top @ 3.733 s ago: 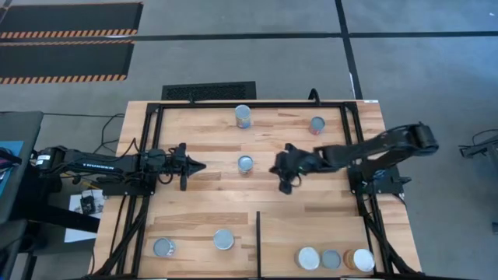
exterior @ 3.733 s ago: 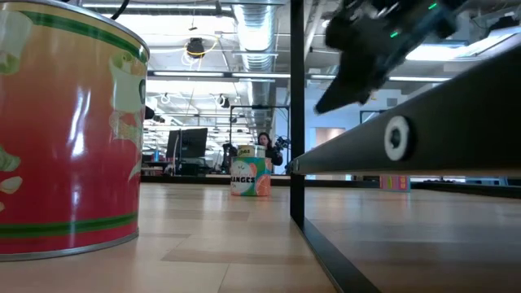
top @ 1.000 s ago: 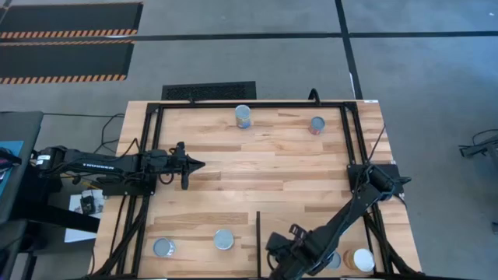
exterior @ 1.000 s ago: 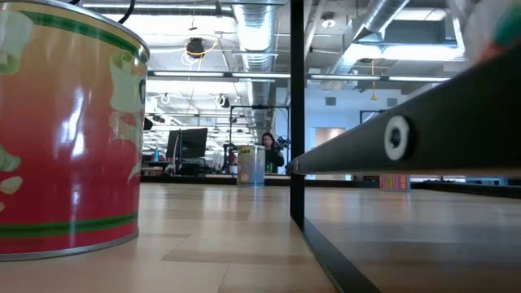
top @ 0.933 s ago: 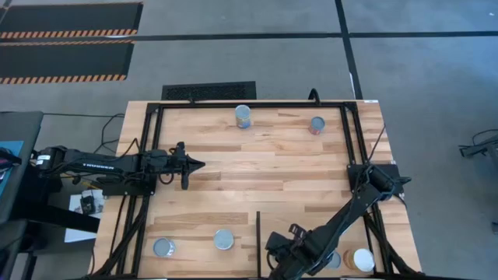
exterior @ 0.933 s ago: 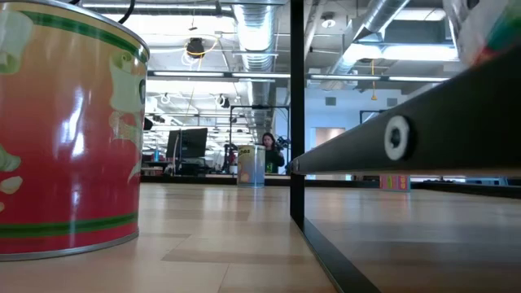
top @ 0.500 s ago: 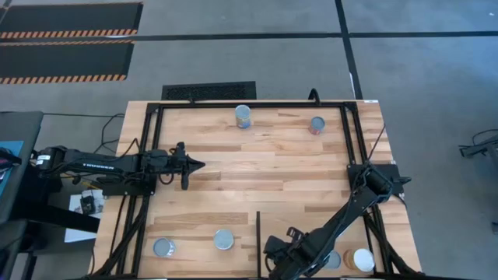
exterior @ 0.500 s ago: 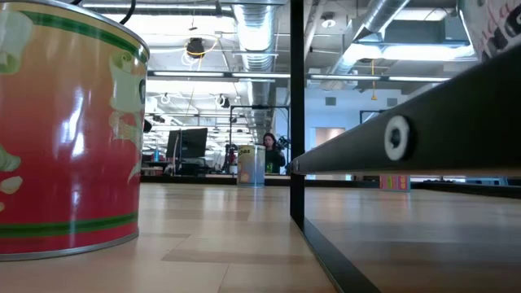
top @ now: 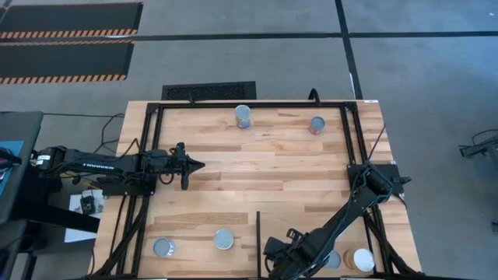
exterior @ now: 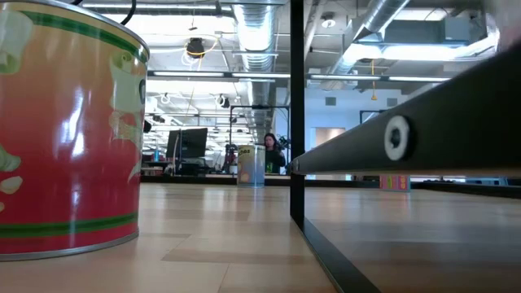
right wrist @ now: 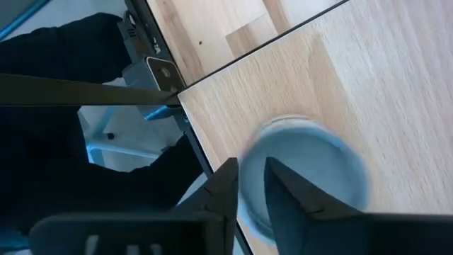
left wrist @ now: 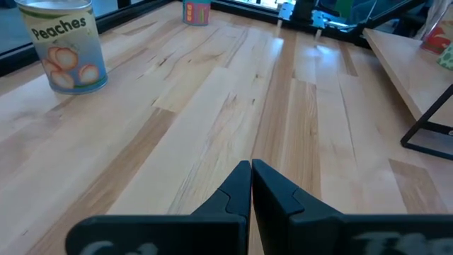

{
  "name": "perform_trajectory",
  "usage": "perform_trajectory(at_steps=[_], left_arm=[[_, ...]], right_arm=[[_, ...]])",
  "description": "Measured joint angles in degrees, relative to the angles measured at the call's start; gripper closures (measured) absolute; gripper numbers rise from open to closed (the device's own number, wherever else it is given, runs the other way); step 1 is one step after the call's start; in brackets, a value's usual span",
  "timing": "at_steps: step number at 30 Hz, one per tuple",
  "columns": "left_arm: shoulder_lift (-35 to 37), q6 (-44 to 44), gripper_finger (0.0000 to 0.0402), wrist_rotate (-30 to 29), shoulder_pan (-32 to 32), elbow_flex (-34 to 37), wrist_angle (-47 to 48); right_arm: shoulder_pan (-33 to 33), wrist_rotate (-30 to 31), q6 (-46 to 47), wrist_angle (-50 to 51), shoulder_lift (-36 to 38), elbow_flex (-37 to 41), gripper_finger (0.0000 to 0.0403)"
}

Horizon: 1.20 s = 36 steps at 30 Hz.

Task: Pick and place cans onto a shelf
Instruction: Put the canned oranges on the shelf, then put the canned peaches aligned with the other canned peaches on the shelf

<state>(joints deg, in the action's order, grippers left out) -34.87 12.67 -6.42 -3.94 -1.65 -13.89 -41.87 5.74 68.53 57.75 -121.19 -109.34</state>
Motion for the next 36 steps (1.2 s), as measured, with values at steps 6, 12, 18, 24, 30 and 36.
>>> perform_trajectory(at_steps=[6,12,18,24,30,36], left_arm=[[0.0,0.01,0.0401,1.9,0.0,0.0,-0.06],[0.0,0.63,0.0401,5.14,0.02,0.0,-0.68],[0.0,0.64,0.0401,5.07,0.0,0.0,-0.73],[0.0,0.66,0.0401,5.05,0.0,0.0,-0.76],[0.0,0.4,0.0401,5.09,0.0,0.0,-0.74],[0.0,0.47,0.0401,4.67,0.0,0.02,-1.07]], right_arm=[[0.42,-1.33,-3.42,0.27,0.23,0.02,0.0279],[0.84,0.64,-14.1,3.24,4.59,0.02,0.0324],[3.97,5.14,-32.72,5.13,11.19,1.22,0.0391],[10.95,4.27,-45.66,-8.45,22.17,16.11,0.0398],[19.98,0.01,-53.63,-33.61,33.28,39.18,0.04],[28.95,-2.23,-60.27,-51.52,40.78,55.22,0.04]])
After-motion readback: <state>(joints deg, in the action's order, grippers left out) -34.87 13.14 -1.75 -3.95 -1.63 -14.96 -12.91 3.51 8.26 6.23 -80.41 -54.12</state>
